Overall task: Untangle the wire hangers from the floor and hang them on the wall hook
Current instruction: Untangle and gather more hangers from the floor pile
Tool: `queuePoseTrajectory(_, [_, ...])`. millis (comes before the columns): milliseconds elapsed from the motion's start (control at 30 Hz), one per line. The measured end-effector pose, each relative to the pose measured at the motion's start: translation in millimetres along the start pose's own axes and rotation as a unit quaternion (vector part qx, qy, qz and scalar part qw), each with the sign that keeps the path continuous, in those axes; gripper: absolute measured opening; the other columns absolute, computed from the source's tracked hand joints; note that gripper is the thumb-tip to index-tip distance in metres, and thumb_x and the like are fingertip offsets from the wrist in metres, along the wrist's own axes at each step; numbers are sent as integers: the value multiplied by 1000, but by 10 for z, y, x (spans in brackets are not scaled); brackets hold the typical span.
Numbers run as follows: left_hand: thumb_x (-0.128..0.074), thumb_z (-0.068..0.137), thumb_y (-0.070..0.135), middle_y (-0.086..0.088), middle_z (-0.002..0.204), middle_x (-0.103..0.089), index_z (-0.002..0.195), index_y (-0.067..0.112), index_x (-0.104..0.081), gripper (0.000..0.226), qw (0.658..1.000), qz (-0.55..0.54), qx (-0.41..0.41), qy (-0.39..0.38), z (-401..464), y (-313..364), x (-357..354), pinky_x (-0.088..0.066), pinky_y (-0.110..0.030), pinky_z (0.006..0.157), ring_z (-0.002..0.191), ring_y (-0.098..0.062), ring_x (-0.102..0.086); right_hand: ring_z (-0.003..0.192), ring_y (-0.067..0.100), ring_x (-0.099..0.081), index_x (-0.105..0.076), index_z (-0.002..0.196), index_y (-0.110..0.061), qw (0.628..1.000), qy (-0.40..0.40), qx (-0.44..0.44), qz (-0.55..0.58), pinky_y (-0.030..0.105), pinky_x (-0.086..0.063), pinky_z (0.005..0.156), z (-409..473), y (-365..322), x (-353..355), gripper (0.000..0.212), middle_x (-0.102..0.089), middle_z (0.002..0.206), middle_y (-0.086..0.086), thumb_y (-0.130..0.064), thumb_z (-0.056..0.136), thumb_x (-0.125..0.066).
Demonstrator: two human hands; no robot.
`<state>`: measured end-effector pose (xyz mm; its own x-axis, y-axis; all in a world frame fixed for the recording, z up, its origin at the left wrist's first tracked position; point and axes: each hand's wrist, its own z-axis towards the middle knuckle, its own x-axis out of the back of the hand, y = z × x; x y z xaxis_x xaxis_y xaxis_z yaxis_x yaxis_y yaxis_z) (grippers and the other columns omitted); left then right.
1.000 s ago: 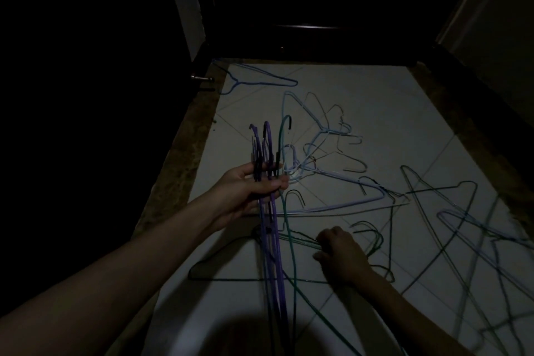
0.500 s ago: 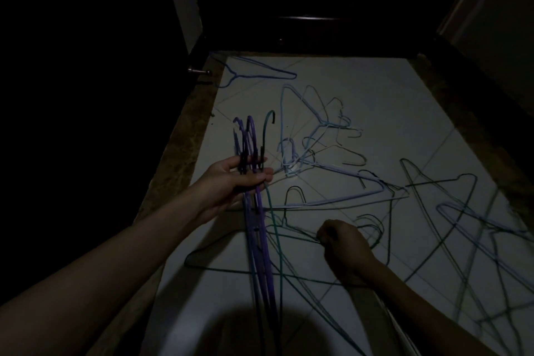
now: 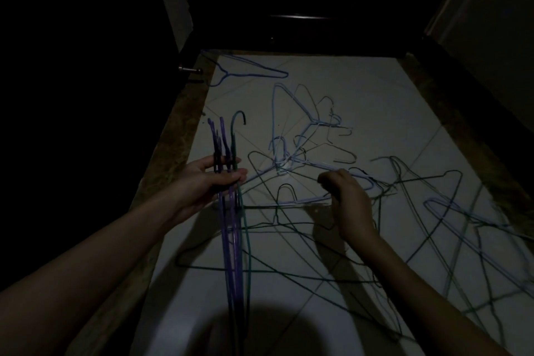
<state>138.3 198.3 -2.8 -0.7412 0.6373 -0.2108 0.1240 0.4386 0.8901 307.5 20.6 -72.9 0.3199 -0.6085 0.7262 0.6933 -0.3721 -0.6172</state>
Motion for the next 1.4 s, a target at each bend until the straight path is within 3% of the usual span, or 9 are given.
queuePoseTrajectory(300, [-59, 81, -9, -4, 71, -73, 92, 8, -62, 21, 1000, 1, -11, 17, 6, 37, -38, -53, -15, 56, 67, -9, -70, 91, 22, -64, -67, 100, -10, 996, -42, 65, -43, 36, -52, 74, 196, -239, 96, 30, -65, 99, 8, 10, 82, -52])
queuePoseTrajectory(400, [-55, 83, -13, -7, 69, -72, 88, 6, -61, 21, 999, -23, -3, 37, 7, -10, -15, -55, -17, 57, 62, -10, -70, 102, 24, -60, -65, 109, -9, 992, -90, 69, -59, 17, -41, 83, 137, -117, -33, 36, -64, 109, 10, 11, 81, -56])
queuePoseTrajectory(467, [-53, 84, -14, -7, 68, -72, 87, 6, -60, 22, 998, -37, 7, 40, 10, -34, 30, -55, -16, 55, 60, -9, -69, 107, 27, -57, -62, 114, -6, 990, -116, 64, -43, 15, -35, 86, 28, 36, -44, 36, -61, 115, 13, 7, 81, -58])
queuePoseTrajectory(600, [-54, 84, -11, -3, 69, -73, 91, 8, -61, 22, 999, -25, 9, 31, 35, -35, 130, -54, -17, 55, 63, -8, -70, 103, 29, -56, -60, 112, -3, 991, -76, -106, -5, 34, -47, 85, -268, 417, -2, 28, -57, 112, 15, -2, 85, -57])
queuePoseTrajectory(733, [-54, 84, -10, -4, 74, -73, 93, 9, -62, 23, 999, -25, 5, 27, 69, -39, 129, -55, -17, 58, 67, -8, -70, 100, 25, -55, -54, 114, -2, 944, -150, -291, -42, 30, -44, 82, -518, 789, -127, 36, -54, 116, 16, -19, 84, -66])
queuePoseTrajectory(933, [-53, 84, -12, -4, 73, -73, 95, 8, -61, 24, 1000, -13, 7, 17, 46, -61, 25, -56, -17, 60, 67, -9, -70, 92, 23, -59, -58, 98, -10, 936, -178, -296, -70, 31, -45, 77, -576, 743, -232, 15, -65, 101, 9, -23, 91, -55])
queuePoseTrajectory(1100, [-55, 83, -12, -9, 79, -71, 92, 6, -62, 21, 1000, 5, -1, 12, 1, -56, -42, -56, -17, 61, 67, -10, -70, 76, 28, -57, -54, 88, -1, 963, -40, -267, 14, 17, -39, 55, -476, 506, -90, 11, -55, 73, 10, -3, 94, -45])
queuePoseTrajectory(1200, [-57, 82, -13, -8, 75, -73, 88, 6, -62, 21, 1000, 9, 1, 9, -28, -34, -73, -56, -18, 62, 68, -12, -71, 67, 38, -50, -56, 91, 15, 968, -26, -234, 90, 2, -33, 46, -423, 349, 73, 13, -54, 83, 36, 11, 90, -43])
queuePoseTrajectory(1400, [-59, 80, -11, -7, 75, -74, 89, 7, -63, 21, 1000, 9, -1, 1, -59, 8, -129, -55, -17, 61, 71, -13, -71, 77, 25, -58, -60, 80, -7, 956, 1, -232, 181, 35, -47, 75, -293, 434, 186, 12, -61, 73, 8, 0, 88, -55])
